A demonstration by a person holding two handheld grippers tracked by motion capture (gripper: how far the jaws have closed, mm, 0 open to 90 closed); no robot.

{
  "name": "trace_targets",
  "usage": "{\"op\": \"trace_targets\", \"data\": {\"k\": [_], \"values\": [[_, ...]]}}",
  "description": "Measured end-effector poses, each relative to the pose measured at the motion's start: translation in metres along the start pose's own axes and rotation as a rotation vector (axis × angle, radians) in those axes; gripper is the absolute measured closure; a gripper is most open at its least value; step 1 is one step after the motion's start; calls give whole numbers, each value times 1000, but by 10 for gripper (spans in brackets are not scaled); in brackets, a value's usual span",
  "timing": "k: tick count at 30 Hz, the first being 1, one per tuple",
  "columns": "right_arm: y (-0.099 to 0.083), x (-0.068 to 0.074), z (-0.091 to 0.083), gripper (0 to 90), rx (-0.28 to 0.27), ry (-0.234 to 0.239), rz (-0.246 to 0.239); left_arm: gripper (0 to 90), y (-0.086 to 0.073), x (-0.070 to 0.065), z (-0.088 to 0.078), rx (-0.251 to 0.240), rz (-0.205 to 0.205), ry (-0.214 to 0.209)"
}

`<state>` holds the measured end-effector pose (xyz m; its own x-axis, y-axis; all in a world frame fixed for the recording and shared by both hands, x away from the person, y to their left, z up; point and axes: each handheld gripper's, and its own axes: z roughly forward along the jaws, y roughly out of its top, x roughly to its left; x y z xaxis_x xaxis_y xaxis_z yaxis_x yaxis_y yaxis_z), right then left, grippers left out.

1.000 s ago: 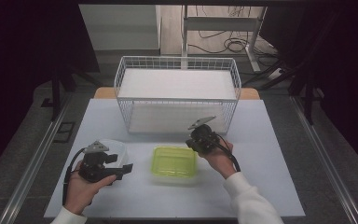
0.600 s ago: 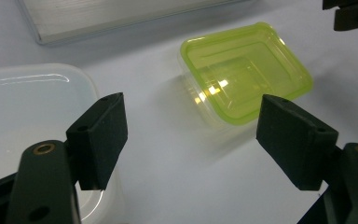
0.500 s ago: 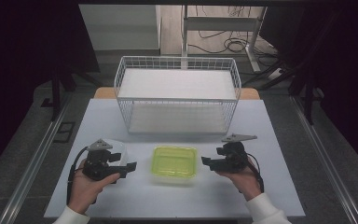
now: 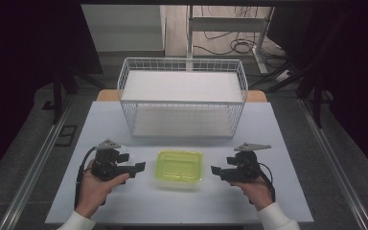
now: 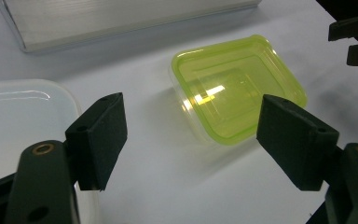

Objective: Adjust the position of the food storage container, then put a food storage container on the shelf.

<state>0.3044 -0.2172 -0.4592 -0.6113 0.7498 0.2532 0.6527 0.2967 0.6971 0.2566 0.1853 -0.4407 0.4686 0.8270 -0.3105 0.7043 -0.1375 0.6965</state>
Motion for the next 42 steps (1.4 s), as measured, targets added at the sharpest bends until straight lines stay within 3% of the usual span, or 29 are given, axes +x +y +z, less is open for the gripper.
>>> {"op": "trace_targets", "data": {"k": [6,16,26,38,42], "values": [[0,-4,4,190,3,-9,0,231,4,3,-1,-3,-28,-1],[3,-4,1,217,-16,-7,35,257,16,1,19,39,-51,-59],[10,0,14,282,-27,75,103,293,23,9,44,82,-152,-156],[14,3,34,328,4,130,173,340,22,14,75,169,-189,-197],[13,0,39,336,11,129,207,362,21,18,81,184,-200,-182]]}}
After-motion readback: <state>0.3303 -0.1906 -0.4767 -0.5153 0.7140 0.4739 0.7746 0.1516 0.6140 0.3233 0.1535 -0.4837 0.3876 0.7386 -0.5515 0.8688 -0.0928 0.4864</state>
